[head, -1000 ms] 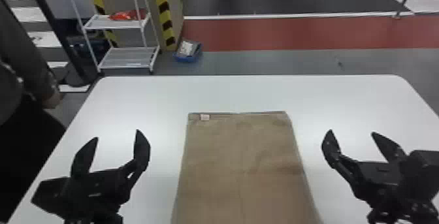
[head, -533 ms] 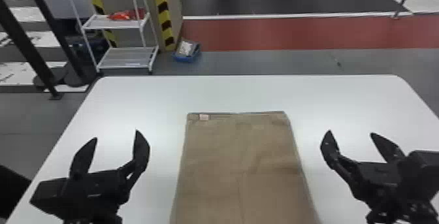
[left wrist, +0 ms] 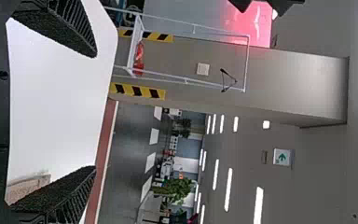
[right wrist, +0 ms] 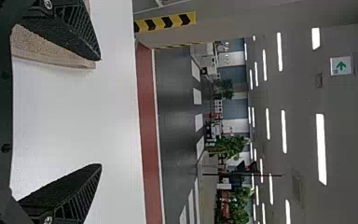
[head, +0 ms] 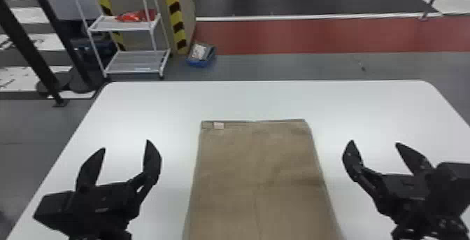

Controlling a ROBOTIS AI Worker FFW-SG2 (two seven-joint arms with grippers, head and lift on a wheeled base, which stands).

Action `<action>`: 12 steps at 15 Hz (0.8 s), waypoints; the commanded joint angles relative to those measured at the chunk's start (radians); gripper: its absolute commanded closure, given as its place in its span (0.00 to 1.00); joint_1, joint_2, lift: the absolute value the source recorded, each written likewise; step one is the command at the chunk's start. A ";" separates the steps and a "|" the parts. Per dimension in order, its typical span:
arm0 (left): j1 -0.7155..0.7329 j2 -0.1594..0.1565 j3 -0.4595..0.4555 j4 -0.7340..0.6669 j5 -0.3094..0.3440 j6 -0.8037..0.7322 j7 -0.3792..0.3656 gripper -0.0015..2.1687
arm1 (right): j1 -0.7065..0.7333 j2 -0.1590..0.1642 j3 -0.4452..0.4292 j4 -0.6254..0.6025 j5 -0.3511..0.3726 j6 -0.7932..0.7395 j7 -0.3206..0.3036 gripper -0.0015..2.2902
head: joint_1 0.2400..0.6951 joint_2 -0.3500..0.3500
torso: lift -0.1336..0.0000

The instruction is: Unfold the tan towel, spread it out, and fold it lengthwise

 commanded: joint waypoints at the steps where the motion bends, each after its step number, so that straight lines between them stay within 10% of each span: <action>1: 0.000 0.000 -0.002 0.000 0.000 -0.001 0.000 0.00 | -0.001 0.000 0.000 0.000 0.000 0.000 0.000 0.03 | 1.00 0.60 | 0.08; 12: -0.002 0.000 -0.006 0.000 0.000 0.002 -0.006 0.00 | 0.002 0.000 0.000 0.005 -0.002 -0.006 0.002 0.03 | 1.00 0.59 | 0.08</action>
